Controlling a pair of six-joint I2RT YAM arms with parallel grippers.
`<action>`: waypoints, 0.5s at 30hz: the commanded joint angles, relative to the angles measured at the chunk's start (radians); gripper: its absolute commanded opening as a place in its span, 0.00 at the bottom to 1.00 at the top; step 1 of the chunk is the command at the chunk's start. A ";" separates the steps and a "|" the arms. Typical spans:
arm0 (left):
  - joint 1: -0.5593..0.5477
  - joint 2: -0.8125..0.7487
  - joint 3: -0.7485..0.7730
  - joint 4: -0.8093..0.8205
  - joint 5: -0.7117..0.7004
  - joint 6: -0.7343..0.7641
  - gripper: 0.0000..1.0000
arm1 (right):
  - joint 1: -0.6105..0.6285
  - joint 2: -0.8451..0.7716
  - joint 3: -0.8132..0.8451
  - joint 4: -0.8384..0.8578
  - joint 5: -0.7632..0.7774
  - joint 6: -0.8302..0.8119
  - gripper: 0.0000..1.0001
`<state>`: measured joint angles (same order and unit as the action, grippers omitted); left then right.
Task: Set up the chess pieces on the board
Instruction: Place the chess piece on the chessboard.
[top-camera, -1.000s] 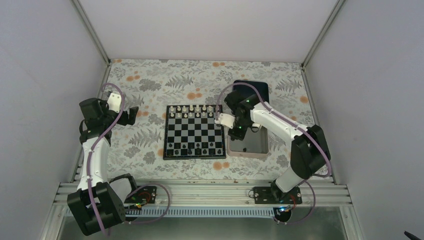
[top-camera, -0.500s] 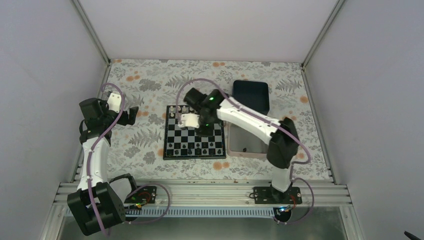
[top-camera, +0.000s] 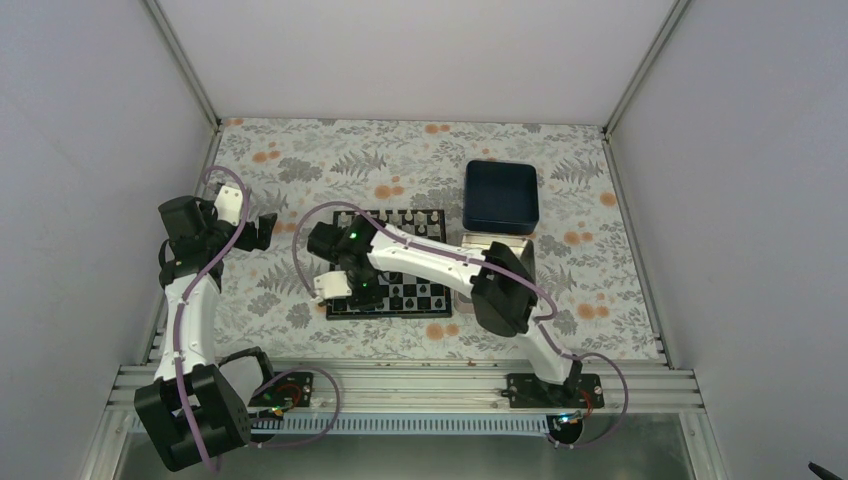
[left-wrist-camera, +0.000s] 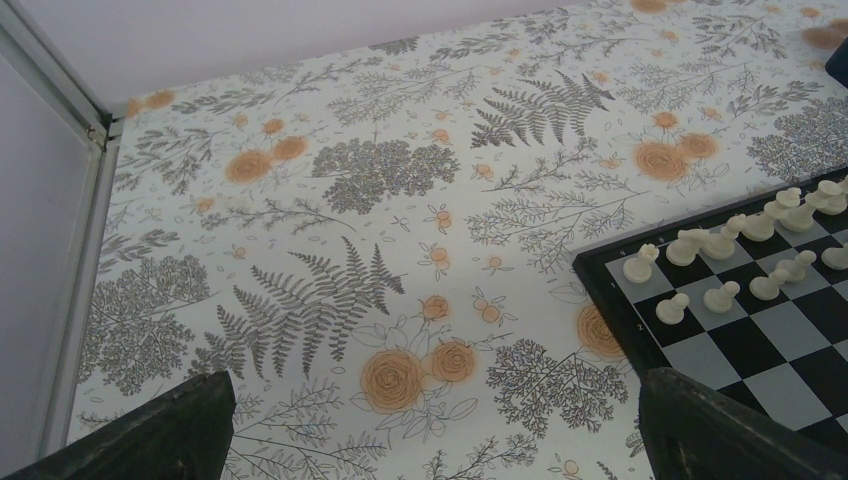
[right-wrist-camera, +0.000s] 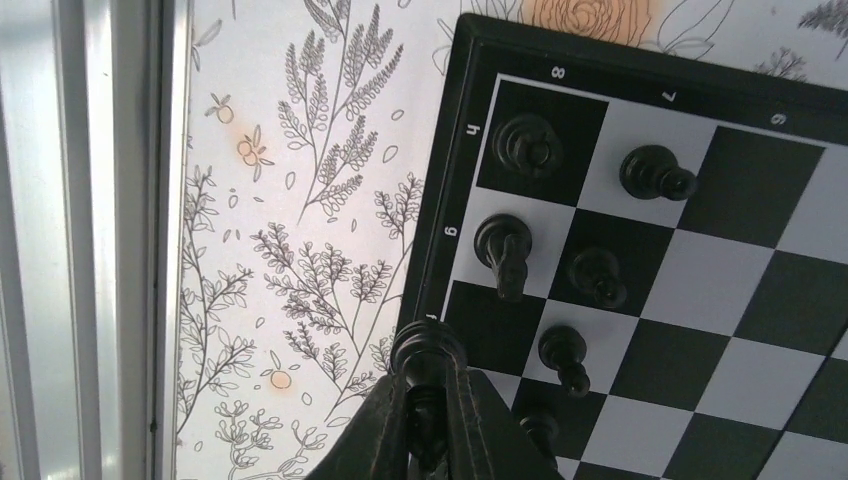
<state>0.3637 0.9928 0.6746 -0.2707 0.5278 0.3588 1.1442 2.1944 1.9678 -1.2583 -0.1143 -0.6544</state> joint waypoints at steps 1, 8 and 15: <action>0.006 -0.011 0.001 0.004 0.020 0.011 1.00 | 0.000 0.036 0.033 -0.029 0.025 -0.016 0.10; 0.007 -0.016 0.000 0.005 0.027 0.011 1.00 | -0.010 0.056 0.005 -0.013 0.054 -0.008 0.11; 0.007 -0.015 0.000 0.004 0.027 0.012 1.00 | -0.018 0.077 0.008 -0.006 0.054 -0.009 0.11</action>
<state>0.3645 0.9916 0.6746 -0.2707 0.5289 0.3588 1.1355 2.2482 1.9732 -1.2606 -0.0757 -0.6571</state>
